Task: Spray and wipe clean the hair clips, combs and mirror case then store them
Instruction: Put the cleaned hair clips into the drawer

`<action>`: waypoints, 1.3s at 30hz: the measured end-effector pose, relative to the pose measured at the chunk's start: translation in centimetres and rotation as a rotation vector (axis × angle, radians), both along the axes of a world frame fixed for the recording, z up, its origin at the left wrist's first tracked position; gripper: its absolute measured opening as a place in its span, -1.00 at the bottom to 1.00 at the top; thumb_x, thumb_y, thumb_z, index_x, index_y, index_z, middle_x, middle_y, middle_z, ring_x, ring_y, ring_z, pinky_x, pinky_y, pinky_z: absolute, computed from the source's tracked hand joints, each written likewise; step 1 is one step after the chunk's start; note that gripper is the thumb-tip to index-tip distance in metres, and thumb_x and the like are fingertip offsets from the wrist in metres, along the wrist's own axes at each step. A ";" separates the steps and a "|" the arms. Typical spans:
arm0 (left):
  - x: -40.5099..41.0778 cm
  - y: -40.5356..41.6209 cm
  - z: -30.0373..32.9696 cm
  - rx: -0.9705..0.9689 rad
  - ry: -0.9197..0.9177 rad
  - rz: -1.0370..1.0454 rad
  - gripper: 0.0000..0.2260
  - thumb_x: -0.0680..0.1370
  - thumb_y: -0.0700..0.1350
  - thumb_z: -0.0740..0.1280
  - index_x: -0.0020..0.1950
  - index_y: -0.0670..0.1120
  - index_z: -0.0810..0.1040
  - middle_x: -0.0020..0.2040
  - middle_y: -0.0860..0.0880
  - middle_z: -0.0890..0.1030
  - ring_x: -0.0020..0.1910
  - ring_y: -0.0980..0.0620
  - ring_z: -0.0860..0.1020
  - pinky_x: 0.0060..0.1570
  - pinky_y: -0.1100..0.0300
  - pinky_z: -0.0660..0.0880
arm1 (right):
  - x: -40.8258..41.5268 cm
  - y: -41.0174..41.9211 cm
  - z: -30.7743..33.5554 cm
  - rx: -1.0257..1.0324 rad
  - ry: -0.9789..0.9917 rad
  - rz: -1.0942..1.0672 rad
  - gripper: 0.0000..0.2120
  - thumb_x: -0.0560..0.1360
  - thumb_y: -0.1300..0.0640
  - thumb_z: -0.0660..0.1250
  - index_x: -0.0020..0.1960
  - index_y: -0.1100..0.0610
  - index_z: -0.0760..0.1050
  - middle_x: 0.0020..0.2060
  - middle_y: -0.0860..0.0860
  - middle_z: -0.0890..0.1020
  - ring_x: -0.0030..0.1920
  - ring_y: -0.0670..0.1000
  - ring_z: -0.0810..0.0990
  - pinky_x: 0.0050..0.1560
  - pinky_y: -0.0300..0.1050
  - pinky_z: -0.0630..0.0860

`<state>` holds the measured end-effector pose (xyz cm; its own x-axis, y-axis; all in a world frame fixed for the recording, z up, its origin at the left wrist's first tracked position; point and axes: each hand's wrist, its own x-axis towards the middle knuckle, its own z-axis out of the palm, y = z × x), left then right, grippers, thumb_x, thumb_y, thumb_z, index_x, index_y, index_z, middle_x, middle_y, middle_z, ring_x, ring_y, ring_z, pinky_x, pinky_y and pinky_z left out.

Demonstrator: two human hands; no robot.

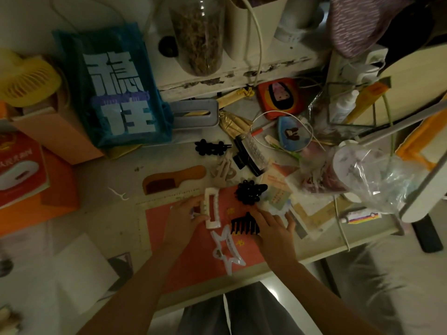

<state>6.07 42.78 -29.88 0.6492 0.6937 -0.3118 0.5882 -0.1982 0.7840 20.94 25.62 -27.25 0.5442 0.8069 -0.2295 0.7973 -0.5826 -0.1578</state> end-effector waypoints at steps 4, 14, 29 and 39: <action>-0.5 -0.2 -0.2 -0.026 -0.057 0.024 -0.62 0.44 -0.17 0.47 0.23 0.01 0.55 0.12 0.09 0.59 0.07 0.12 0.56 0.09 0.24 0.50 | 0.1 -0.7 -0.6 -0.037 0.121 -0.022 -0.51 0.59 -0.04 0.21 0.49 -0.08 0.20 0.43 -0.07 0.36 0.38 0.03 0.37 0.46 0.09 0.01; -1.9 -0.9 -0.3 -0.034 0.002 0.313 -0.64 0.46 -0.20 0.45 0.24 -0.08 0.54 0.14 0.00 0.55 0.15 0.00 0.51 0.13 0.14 0.41 | -0.1 0.6 1.9 0.166 0.173 -0.003 -0.54 0.42 0.16 0.47 0.30 0.11 0.50 0.16 0.07 0.61 0.10 0.17 0.61 0.12 0.09 0.46; -9.3 -5.8 5.9 0.350 -0.106 0.590 -0.67 0.44 -0.16 0.48 0.17 0.03 0.57 0.01 0.18 0.58 0.01 0.17 0.53 0.05 0.28 0.43 | -4.6 3.8 5.7 0.346 0.256 0.264 -0.54 0.41 0.23 0.43 0.30 0.14 0.48 0.21 0.12 0.55 0.21 0.17 0.52 0.17 0.06 0.41; -19.3 -8.1 8.6 0.401 -0.057 0.832 -0.64 0.37 -0.23 0.52 0.15 -0.14 0.60 -0.01 -0.09 0.66 -0.02 -0.13 0.57 0.00 0.03 0.47 | -13.7 6.5 7.9 0.318 0.291 0.457 -0.51 0.49 0.13 0.36 0.40 0.03 0.36 0.32 0.03 0.46 0.29 0.07 0.42 0.27 -0.01 0.35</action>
<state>-13.19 34.63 -21.33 -0.1000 0.9926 0.0693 0.6254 0.0086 0.7803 7.27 32.10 -19.33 0.0791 0.9965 -0.0266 0.8529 -0.0815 -0.5157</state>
